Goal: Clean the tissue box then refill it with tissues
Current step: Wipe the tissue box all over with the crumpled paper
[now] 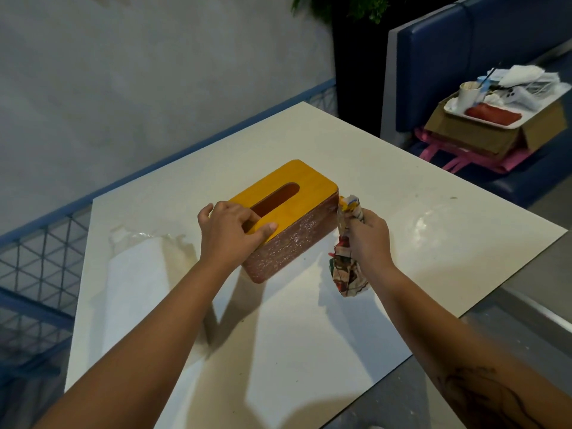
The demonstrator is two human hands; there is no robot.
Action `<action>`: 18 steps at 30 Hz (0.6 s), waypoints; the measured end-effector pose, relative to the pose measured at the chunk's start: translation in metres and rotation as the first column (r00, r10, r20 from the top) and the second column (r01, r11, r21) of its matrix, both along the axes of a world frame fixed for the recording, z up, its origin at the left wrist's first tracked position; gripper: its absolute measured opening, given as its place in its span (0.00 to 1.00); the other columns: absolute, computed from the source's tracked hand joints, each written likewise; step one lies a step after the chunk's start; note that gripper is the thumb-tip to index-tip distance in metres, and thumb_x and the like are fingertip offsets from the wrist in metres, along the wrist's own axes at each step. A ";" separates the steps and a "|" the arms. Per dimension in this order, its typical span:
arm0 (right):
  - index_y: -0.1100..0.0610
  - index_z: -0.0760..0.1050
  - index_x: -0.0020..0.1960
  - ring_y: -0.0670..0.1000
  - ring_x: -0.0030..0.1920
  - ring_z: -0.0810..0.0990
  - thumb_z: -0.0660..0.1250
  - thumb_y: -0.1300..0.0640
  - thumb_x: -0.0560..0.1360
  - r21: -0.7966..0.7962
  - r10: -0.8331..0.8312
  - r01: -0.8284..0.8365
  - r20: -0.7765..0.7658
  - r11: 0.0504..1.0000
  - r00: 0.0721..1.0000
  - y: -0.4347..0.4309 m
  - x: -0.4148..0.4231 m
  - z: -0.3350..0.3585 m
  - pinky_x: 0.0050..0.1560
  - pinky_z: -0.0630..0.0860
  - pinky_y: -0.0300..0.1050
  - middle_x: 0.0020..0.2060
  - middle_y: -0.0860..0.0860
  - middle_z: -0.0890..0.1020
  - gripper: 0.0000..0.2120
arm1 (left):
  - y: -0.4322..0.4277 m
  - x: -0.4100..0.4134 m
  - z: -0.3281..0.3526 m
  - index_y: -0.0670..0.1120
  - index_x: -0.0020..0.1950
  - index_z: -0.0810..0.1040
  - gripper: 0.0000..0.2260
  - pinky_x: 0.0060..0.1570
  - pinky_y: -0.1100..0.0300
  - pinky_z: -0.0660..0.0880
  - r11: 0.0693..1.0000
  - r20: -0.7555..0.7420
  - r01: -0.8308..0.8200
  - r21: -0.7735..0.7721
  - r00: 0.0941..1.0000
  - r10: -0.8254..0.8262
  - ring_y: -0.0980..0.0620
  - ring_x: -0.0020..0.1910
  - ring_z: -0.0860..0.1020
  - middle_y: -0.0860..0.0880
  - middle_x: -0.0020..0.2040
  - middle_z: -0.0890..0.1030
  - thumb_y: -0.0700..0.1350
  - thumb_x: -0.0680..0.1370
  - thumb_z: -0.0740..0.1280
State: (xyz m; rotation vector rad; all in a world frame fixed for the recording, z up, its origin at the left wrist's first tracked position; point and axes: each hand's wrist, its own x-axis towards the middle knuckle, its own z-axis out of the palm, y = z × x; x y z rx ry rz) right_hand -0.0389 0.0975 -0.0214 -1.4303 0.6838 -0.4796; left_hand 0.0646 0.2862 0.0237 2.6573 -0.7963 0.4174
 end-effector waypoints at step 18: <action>0.52 0.66 0.30 0.51 0.35 0.70 0.61 0.69 0.72 -0.306 -0.002 0.032 0.097 0.951 0.995 0.056 -0.005 -0.007 0.36 0.68 0.39 0.35 0.53 0.71 0.17 | -0.002 0.006 -0.005 0.47 0.34 0.77 0.11 0.58 0.43 0.66 0.976 -0.175 0.049 -0.213 0.981 -0.088 0.52 0.51 0.65 0.60 0.34 0.73 0.51 0.75 0.68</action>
